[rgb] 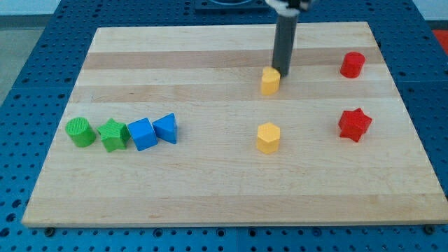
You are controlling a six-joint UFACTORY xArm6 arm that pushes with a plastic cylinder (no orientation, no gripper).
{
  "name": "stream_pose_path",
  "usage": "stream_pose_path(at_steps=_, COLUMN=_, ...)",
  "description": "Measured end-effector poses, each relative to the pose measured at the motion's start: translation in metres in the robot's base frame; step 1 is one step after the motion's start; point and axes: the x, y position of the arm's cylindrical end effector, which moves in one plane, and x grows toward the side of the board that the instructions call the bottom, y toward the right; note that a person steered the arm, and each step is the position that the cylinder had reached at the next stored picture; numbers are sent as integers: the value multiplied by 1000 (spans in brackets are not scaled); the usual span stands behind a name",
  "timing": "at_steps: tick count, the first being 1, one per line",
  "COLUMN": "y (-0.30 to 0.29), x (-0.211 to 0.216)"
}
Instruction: Push the heart diagonally to the hexagon
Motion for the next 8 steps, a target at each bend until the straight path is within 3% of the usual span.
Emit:
stream_pose_path(at_steps=1, y=9, x=56)
stream_pose_path(at_steps=2, y=10, x=31)
stream_pose_path(at_steps=3, y=10, x=-35)
stream_pose_path(at_steps=4, y=-10, x=-44)
stream_pose_path(at_steps=5, y=-73, x=6)
stream_pose_path(at_steps=7, y=-60, x=12)
stream_pose_path(at_steps=8, y=-35, x=38)
